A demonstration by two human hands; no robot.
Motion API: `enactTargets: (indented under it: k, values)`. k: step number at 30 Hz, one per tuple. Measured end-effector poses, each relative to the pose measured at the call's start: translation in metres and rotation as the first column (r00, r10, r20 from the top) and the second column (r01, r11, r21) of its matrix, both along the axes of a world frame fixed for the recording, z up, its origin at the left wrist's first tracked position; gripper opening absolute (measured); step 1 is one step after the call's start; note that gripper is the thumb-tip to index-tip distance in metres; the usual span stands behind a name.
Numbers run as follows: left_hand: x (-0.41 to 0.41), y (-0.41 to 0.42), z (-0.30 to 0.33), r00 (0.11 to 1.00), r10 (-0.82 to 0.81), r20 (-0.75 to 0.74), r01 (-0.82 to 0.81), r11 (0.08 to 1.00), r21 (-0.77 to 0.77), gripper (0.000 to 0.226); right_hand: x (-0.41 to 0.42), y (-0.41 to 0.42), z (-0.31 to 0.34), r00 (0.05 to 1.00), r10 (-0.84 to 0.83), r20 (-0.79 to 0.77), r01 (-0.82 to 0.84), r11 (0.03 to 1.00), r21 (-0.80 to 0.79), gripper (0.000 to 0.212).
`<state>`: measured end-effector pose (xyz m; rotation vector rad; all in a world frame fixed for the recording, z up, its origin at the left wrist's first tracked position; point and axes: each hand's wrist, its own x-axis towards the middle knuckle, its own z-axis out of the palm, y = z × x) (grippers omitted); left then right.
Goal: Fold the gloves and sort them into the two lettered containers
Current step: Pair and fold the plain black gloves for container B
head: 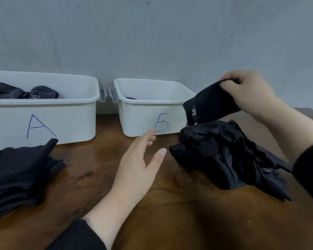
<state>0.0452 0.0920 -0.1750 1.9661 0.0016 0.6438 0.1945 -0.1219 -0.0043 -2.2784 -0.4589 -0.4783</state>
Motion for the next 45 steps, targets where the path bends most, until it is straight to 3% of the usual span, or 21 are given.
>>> enactTargets:
  k: [4, 5, 8, 12, 15, 18, 19, 21, 23, 25, 27, 36, 41, 43, 45]
  values:
    - [-0.013, -0.006, 0.018, 0.986, -0.166, 0.030, 0.167, 0.934, -0.316, 0.074, -0.047, 0.019, 0.005, 0.922, 0.262, -0.285, -0.244, 0.965, 0.097, 0.017]
    - [-0.017, -0.007, 0.022, 0.984, -0.178, 0.030, 0.176, 0.907, -0.382, 0.067, -0.056, 0.024, 0.001, 0.879, 0.326, -0.349, -0.287, 0.945, 0.158, 0.017]
    - [-0.028, -0.005, 0.029, 0.986, -0.169, -0.004, 0.143, 0.843, -0.519, 0.022, -0.075, 0.038, -0.017, 0.785, 0.417, -0.457, -0.307, 0.904, 0.297, 0.016]
    - [-0.047, 0.011, 0.032, 0.989, -0.134, -0.061, 0.065, 0.772, -0.633, 0.019, -0.086, 0.053, -0.039, 0.780, 0.393, -0.487, -0.308, 0.918, 0.248, 0.014]
    - [-0.059, 0.034, 0.043, 0.996, 0.088, 0.020, -0.072, 0.911, -0.407, 0.017, -0.095, 0.073, -0.047, 0.870, 0.372, -0.324, -0.358, 0.928, 0.103, 0.013]
    - [-0.075, 0.059, 0.049, 0.958, 0.232, 0.168, -0.243, 0.969, 0.048, 0.025, -0.108, 0.095, -0.053, 0.913, 0.371, -0.171, -0.380, 0.925, -0.022, 0.020]
    - [-0.080, 0.067, 0.046, 0.965, 0.199, 0.168, -0.235, 0.944, 0.232, 0.029, -0.111, 0.100, -0.059, 0.913, 0.368, -0.174, -0.386, 0.919, -0.079, 0.025]
    - [-0.091, 0.076, 0.031, 0.992, 0.123, 0.030, -0.118, 0.809, 0.576, 0.038, -0.120, 0.106, -0.078, 0.914, 0.346, -0.213, -0.391, 0.891, -0.229, 0.037]
    - [-0.104, 0.082, 0.012, 0.975, 0.121, -0.186, 0.049, 0.700, 0.712, 0.046, -0.137, 0.112, -0.104, 0.900, 0.369, -0.234, -0.424, 0.866, -0.266, 0.038]
    - [-0.113, 0.087, 0.000, 0.936, 0.121, -0.330, 0.163, 0.683, 0.712, 0.049, -0.159, 0.118, -0.131, 0.873, 0.434, -0.222, -0.480, 0.843, -0.240, 0.030]
    - [-0.119, 0.088, 0.000, 0.924, 0.104, -0.367, 0.192, 0.705, 0.683, 0.049, -0.174, 0.122, -0.158, 0.852, 0.470, -0.230, -0.517, 0.824, -0.230, 0.025]
    - [-0.124, 0.095, -0.002, 0.956, 0.116, -0.270, 0.097, 0.744, 0.661, 0.040, -0.173, 0.121, -0.187, 0.866, 0.467, -0.178, -0.500, 0.822, -0.274, 0.032]
    - [-0.128, 0.112, 0.011, 0.977, 0.210, -0.046, -0.119, 0.706, 0.698, 0.035, -0.174, 0.125, -0.189, 0.878, 0.463, -0.124, -0.477, 0.820, -0.316, 0.030]
    - [-0.133, 0.134, 0.016, 0.944, 0.326, 0.050, -0.271, 0.679, 0.682, 0.030, -0.176, 0.126, -0.189, 0.892, 0.444, -0.078, -0.442, 0.827, -0.346, 0.031]
    - [-0.139, 0.156, 0.021, 0.895, 0.443, 0.048, -0.351, 0.635, 0.688, 0.027, -0.178, 0.127, -0.185, 0.894, 0.444, -0.059, -0.435, 0.830, -0.350, 0.033]
